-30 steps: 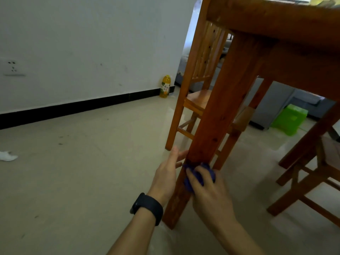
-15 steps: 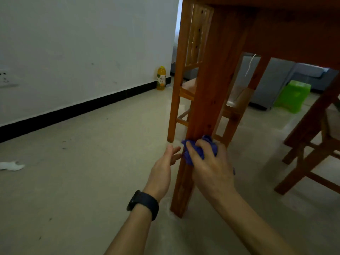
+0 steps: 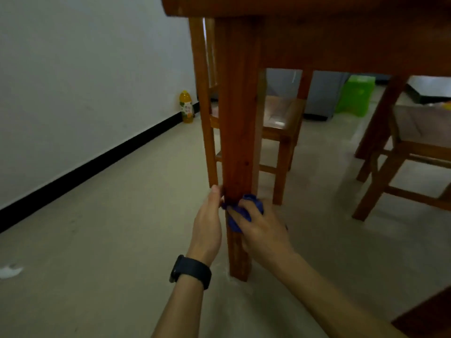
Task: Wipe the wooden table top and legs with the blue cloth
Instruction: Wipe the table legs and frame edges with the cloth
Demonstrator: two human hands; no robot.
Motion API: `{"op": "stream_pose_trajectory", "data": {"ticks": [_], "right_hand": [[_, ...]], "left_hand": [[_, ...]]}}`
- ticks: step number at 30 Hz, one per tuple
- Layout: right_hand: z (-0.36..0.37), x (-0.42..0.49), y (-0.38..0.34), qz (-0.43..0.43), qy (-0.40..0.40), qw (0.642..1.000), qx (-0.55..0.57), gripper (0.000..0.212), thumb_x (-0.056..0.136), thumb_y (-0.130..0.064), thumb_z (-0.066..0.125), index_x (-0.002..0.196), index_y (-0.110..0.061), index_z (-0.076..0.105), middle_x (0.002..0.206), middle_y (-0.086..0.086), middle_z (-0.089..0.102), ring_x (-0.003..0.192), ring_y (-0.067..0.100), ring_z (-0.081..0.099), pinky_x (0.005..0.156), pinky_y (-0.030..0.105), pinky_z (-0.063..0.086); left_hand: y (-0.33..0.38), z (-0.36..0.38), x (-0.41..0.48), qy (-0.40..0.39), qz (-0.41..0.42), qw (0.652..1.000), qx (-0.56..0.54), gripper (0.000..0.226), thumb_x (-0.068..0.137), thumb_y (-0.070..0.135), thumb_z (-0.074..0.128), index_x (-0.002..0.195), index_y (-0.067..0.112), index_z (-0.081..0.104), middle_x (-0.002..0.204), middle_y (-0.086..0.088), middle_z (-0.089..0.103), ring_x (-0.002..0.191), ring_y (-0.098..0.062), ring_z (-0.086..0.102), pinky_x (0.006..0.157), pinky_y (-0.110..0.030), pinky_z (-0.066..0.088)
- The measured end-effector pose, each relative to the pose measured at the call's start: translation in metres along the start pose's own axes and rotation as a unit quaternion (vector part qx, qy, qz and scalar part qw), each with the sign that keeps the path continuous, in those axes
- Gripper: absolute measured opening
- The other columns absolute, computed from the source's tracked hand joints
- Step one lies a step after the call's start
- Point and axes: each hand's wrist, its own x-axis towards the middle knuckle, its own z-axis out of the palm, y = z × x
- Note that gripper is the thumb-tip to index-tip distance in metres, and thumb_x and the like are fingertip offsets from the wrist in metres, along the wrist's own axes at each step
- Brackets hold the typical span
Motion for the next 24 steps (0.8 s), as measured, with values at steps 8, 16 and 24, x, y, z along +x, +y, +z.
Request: {"op": "stream_pose_trajectory", "data": {"ticks": [8,16,24], "right_hand": [[0.016,-0.054,0.043,0.278,-0.199,0.870,0.356,0.020,0.091,-0.039,0.055,0.099,-0.036,0.073,0.093,-0.010,0.062,0.084,0.012,0.061,0.081,0.037,0.051],[-0.072,0.070,0.018,0.291,0.154,0.796,0.508,0.046,0.098,-0.046,0.048,0.140,-0.052,0.032,0.148,-0.012,0.033,0.135,0.001,0.033,0.103,0.013,0.030],[0.033,-0.028,-0.010,0.340,-0.089,0.852,0.388,0.065,0.100,-0.055,0.031,0.143,-0.057,-0.017,0.157,-0.006,0.013,0.143,0.024,0.023,0.109,0.041,0.039]], "left_hand": [[-0.004,0.019,-0.006,0.021,0.048,0.997,0.057,0.056,0.095,0.065,0.029,0.147,0.044,0.035,0.127,0.040,0.044,0.129,0.003,0.043,0.106,-0.032,0.031],[0.007,0.020,-0.004,0.058,0.021,0.996,0.066,0.060,0.088,0.072,0.027,0.140,0.045,0.042,0.142,0.016,0.048,0.125,-0.006,0.049,0.112,-0.052,0.033],[0.022,0.033,-0.016,0.065,0.000,0.995,0.078,0.064,0.092,0.069,0.024,0.147,0.038,0.036,0.149,0.010,0.043,0.129,-0.011,0.044,0.112,-0.051,0.032]]}}
